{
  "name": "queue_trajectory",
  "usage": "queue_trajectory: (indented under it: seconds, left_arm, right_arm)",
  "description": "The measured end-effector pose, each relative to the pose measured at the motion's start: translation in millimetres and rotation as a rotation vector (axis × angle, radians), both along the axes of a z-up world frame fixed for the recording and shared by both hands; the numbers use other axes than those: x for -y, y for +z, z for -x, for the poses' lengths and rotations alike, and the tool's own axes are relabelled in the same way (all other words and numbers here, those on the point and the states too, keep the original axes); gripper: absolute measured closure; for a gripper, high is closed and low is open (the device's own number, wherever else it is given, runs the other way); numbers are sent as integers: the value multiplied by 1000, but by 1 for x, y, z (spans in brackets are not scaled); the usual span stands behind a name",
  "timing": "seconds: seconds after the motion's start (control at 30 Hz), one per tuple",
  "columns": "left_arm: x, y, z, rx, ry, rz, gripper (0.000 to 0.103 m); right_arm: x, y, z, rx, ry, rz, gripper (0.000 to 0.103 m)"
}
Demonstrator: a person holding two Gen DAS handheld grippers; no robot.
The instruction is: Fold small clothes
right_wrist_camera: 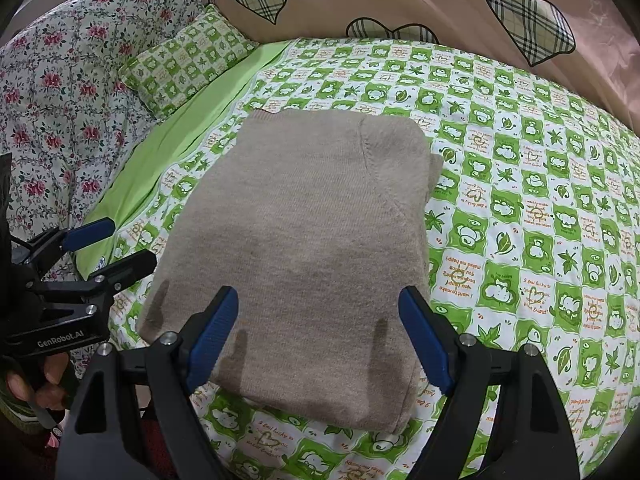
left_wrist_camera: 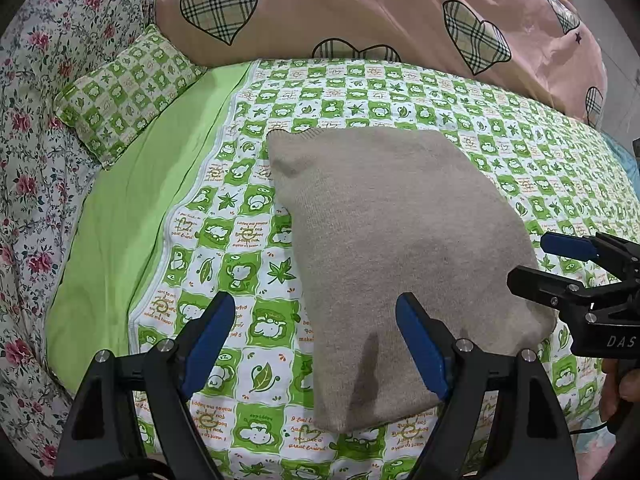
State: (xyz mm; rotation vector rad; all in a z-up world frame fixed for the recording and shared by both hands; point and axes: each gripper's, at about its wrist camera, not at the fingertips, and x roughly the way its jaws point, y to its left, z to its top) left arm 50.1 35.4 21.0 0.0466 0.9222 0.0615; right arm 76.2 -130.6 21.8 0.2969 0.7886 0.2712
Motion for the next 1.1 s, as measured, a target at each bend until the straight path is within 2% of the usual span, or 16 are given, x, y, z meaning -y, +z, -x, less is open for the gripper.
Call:
queue_trajectory:
  seconds: [1.1]
  left_arm:
    - [-2, -1, -15, -2, -1, 8, 20]
  right_arm:
    - [11, 4, -6, 5, -2, -1, 20]
